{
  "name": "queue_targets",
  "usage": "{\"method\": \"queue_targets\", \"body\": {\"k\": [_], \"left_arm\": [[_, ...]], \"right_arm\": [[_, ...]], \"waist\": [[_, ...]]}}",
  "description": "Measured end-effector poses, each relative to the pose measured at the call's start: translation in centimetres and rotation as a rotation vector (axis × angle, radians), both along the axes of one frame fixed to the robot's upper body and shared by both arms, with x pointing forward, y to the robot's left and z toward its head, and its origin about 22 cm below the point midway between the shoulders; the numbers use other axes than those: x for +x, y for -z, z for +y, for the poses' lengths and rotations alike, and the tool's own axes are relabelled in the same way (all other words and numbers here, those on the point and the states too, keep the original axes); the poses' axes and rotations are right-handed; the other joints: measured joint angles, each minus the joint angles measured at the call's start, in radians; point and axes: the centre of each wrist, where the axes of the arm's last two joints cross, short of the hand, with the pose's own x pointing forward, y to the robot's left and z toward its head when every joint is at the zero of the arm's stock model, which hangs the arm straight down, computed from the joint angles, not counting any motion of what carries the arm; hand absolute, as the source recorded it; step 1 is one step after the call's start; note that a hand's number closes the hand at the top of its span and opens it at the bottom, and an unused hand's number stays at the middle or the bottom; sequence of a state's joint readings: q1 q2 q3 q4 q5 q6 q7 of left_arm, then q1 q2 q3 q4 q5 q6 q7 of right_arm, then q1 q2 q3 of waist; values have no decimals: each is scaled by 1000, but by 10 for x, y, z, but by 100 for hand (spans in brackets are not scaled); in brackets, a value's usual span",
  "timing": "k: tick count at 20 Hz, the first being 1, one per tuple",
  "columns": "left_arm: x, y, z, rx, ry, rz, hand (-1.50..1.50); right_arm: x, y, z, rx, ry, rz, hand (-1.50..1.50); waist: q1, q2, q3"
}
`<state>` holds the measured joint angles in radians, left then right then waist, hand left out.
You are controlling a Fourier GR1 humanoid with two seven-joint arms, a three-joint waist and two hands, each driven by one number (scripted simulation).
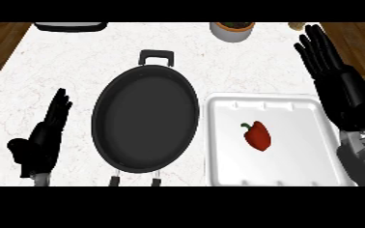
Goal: Pick the bell pepper from the tray and place it in the pot
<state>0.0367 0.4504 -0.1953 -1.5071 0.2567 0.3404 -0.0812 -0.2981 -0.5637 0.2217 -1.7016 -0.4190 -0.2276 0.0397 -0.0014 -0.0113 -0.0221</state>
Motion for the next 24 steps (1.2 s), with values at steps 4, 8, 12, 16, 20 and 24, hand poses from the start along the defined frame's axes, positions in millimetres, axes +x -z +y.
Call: {"method": "queue_targets", "body": {"k": [4,8,12,16,20,24], "left_arm": [[5,-4,16,73,-39,41,0],[6,-2,38,155,-100,145,0],[8,-4,47,152,-141,248,0],[20,-13,37,161,-151,296,0],[28,-20,37,168,-150,320,0],[28,-26,40,165,-152,331,0]], "right_arm": [[-5,18,22,-76,-65,21,150],[-6,30,17,-306,-14,-30,-150],[-20,64,21,-374,199,-169,-150],[-53,94,44,-444,257,-256,-150],[-77,96,45,-566,266,-245,-150],[-91,84,32,-756,270,-153,-150]], "waist": [[4,8,14],[-11,9,14],[-28,8,21],[-23,8,22],[-18,7,21],[-21,3,18]]}}
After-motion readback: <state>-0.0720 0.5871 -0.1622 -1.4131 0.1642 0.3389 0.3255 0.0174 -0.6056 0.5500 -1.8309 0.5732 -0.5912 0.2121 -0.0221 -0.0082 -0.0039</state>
